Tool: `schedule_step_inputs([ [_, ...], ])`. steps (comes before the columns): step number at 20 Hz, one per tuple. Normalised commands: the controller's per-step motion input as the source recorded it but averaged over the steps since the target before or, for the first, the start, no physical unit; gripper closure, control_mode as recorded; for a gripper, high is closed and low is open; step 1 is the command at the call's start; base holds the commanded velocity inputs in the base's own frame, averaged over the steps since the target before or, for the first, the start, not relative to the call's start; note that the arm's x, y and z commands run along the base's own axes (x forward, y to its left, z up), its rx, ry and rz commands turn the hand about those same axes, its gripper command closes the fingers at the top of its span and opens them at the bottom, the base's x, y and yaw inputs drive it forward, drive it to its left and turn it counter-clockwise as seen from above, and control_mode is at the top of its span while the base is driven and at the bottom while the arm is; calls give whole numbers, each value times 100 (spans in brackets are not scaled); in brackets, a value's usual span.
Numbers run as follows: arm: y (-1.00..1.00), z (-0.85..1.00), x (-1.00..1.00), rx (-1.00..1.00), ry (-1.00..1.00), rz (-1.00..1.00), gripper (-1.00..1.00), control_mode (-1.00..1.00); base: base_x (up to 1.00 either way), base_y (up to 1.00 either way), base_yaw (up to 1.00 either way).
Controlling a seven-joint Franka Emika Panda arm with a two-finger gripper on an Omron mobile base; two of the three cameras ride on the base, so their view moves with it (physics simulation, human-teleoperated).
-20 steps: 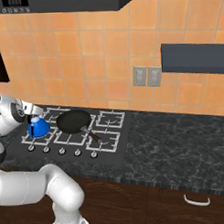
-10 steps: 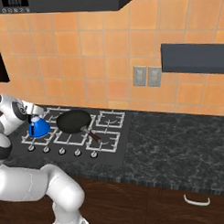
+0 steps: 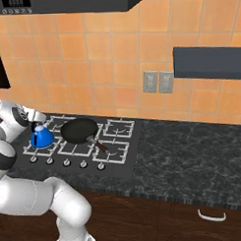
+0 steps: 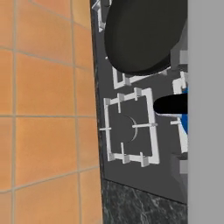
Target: Pick the kettle from the counter and place it on a stove burner. Then turn the burner on.
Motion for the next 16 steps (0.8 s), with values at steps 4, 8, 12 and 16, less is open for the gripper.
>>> schedule_step_inputs([
  [4, 19, 84, 0, 0, 0, 0, -100, -100, 0, 0, 0],
  [8, -6, 26, -83, -1, 12, 0, -100, -100, 0, 0, 0],
  [12, -4, -33, -100, -8, 14, 3, -100, -100, 0, 0, 0],
  [16, -12, -93, -100, -8, 24, 9, -100, -100, 0, 0, 0],
])
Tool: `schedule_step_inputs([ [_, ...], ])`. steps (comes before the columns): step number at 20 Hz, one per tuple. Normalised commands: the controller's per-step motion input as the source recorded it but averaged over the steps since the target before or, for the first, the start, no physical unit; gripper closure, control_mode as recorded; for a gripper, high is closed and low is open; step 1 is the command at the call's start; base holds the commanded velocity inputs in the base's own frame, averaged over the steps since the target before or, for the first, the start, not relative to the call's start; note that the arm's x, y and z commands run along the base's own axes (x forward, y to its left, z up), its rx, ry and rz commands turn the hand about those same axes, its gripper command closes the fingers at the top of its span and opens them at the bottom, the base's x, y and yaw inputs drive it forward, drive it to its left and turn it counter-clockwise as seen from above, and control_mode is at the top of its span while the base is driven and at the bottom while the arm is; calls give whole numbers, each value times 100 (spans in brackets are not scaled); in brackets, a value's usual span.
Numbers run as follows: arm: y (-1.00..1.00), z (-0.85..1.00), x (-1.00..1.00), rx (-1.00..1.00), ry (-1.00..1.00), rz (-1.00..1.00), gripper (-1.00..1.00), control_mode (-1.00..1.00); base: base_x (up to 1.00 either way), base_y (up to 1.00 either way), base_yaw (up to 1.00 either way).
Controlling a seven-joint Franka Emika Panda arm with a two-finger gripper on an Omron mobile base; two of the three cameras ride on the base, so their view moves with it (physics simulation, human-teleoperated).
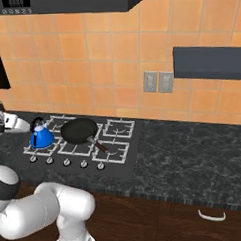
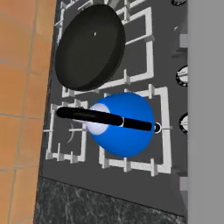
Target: Pick the kettle from the counter and place it on a stove burner. Then turn the burner on.
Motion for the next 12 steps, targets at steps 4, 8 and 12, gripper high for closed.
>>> schedule_step_inputs([
  [4, -45, -100, -72, -10, 43, 7, -100, -100, 0, 0, 0],
  [8, 13, -63, 34, 0, 22, 1, -100, -100, 0, 0, 0],
  [12, 42, -9, 24, 0, 13, 1, -100, -100, 0, 0, 0],
])
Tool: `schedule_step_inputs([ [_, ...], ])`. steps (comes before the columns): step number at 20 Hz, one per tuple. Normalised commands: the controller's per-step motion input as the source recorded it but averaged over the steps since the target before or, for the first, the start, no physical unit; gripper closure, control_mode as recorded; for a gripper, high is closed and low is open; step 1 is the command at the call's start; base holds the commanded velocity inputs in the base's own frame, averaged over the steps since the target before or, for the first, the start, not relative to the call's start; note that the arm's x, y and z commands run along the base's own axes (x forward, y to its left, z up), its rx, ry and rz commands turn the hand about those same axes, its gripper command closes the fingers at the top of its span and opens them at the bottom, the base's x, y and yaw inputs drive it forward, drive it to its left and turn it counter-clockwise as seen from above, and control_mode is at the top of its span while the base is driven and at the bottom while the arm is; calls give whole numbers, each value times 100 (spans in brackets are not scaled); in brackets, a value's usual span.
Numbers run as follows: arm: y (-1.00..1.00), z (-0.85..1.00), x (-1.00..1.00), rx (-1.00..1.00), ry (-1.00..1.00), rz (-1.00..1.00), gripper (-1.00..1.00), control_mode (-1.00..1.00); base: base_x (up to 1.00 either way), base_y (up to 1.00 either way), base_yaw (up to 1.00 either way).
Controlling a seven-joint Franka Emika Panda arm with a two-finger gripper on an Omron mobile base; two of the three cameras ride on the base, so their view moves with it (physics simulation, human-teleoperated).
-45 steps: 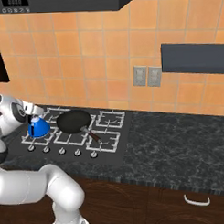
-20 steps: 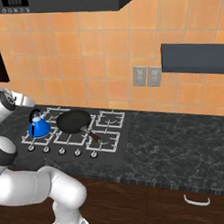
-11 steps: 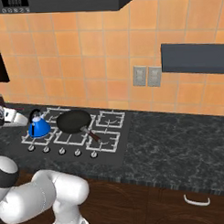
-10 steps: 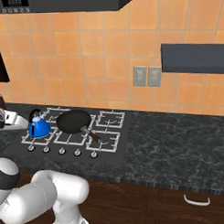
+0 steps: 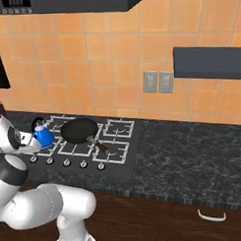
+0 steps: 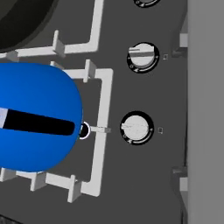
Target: Pick the kettle from the counter and place it on a stove burner. Then turn the burner on.
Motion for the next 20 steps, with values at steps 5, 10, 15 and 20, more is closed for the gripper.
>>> schedule_step_inputs([
  [5, 16, -26, 16, 0, 0, 0, -100, -100, 0, 0, 0],
  [10, -12, -54, 0, 0, -7, 0, -100, -100, 0, 0, 0],
  [15, 0, -11, 8, 0, -2, 0, -100, -100, 0, 0, 0],
  [20, 0, 0, 19, 0, 0, 0, -100, -100, 0, 0, 0],
])
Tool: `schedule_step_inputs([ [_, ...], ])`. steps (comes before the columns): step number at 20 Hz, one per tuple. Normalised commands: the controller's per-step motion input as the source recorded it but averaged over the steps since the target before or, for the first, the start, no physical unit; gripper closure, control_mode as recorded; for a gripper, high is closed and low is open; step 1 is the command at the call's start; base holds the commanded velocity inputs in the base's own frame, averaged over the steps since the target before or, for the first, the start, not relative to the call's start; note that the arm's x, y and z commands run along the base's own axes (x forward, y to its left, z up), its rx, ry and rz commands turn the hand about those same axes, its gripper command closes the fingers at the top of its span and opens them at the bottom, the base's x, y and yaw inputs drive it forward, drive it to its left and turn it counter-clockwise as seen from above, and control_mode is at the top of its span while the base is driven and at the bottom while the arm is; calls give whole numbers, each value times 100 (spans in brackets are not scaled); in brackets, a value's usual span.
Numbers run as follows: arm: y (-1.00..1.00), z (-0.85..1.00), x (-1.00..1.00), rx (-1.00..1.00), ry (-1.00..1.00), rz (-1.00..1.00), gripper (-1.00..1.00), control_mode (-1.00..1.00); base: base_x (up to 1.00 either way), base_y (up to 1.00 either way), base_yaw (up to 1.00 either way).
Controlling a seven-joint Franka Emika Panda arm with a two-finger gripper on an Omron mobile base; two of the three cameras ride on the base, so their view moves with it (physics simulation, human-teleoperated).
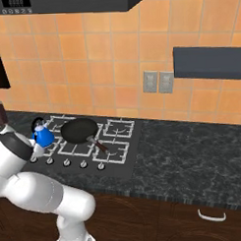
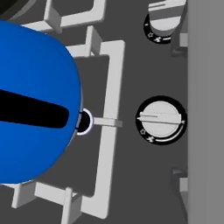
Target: Pick the kettle from the counter and place it on a stove burner. Then turn the burner on.
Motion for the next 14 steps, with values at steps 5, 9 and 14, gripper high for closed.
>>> schedule_step_inputs([
  [5, 0, 0, 4, 0, 0, 0, -100, -100, 0, 0, 0],
  [9, 0, -14, 11, 0, 0, 0, -100, -100, 0, 0, 0],
  [14, 0, -14, 5, 0, 0, 0, -100, -100, 0, 0, 0],
])
